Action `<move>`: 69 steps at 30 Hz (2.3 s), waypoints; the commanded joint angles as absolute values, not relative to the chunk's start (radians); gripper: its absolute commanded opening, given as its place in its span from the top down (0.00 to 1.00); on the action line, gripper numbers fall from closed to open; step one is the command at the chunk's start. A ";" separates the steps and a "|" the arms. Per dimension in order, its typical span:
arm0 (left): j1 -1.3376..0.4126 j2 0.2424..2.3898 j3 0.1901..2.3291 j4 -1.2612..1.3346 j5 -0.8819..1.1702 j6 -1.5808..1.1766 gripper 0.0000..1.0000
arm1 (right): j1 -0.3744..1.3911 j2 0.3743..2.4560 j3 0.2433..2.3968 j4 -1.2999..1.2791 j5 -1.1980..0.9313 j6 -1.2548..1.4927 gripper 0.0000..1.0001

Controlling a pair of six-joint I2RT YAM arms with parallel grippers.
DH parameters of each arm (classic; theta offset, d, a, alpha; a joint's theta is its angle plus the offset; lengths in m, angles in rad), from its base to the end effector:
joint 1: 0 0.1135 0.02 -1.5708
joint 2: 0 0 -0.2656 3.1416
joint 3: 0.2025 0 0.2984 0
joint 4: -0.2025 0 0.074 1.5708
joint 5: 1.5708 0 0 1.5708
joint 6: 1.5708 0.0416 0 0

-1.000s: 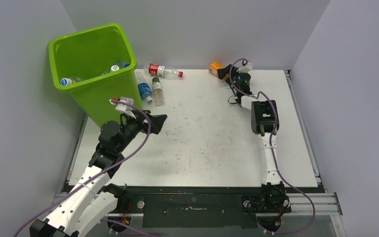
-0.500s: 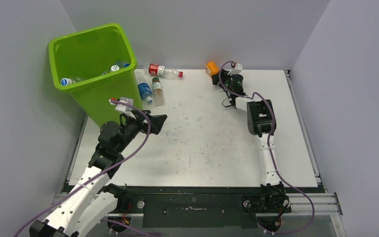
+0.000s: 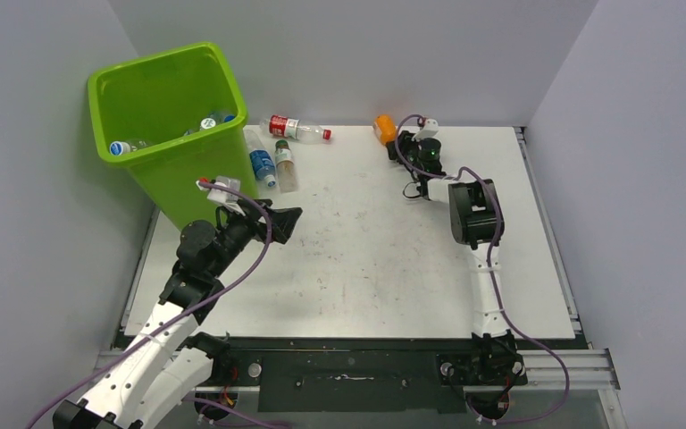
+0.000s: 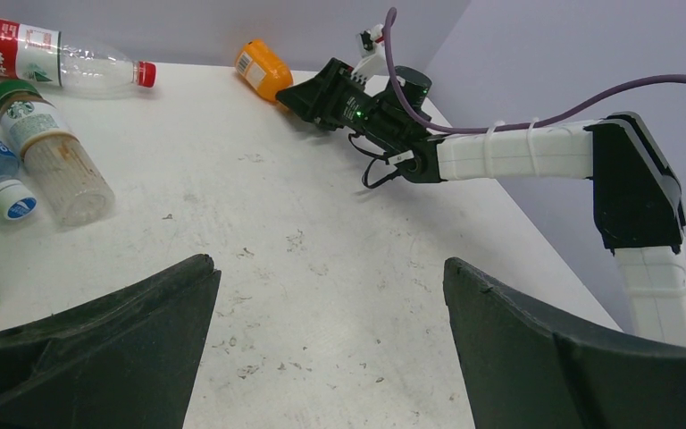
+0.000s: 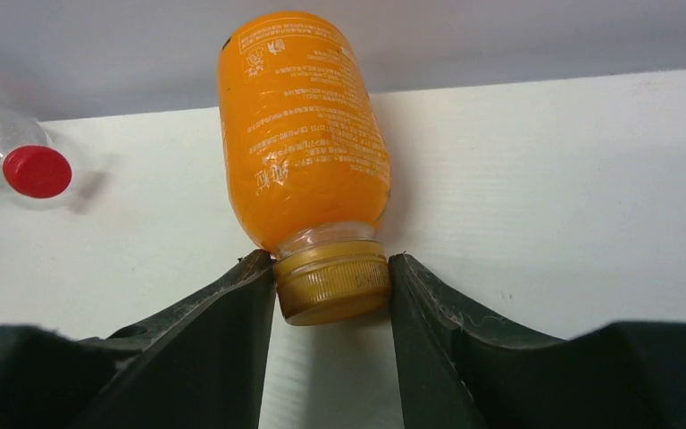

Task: Put the plastic bottles in the bin
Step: Pick up the plastic bottle from the corner of the board, then place the plastic bottle in the trash bin.

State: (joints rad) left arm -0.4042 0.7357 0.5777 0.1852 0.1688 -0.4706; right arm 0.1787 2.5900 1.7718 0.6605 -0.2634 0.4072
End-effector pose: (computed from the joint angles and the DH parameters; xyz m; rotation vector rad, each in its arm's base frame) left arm 0.2144 -0.0993 0.3081 0.0857 1.6004 -0.8173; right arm 0.5910 0.1178 0.0624 0.0029 1.7683 0.6559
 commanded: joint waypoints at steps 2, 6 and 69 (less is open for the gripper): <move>-0.403 0.707 0.575 0.239 0.165 -0.483 0.04 | 0.187 2.435 1.641 0.747 -0.305 0.441 0.95; -0.401 0.686 0.572 0.241 0.126 -0.487 0.04 | 0.196 2.260 1.416 0.948 -0.297 0.610 0.95; -1.163 1.222 1.238 -0.366 -0.120 1.030 0.53 | 0.625 0.952 1.266 -0.734 -0.523 0.350 0.95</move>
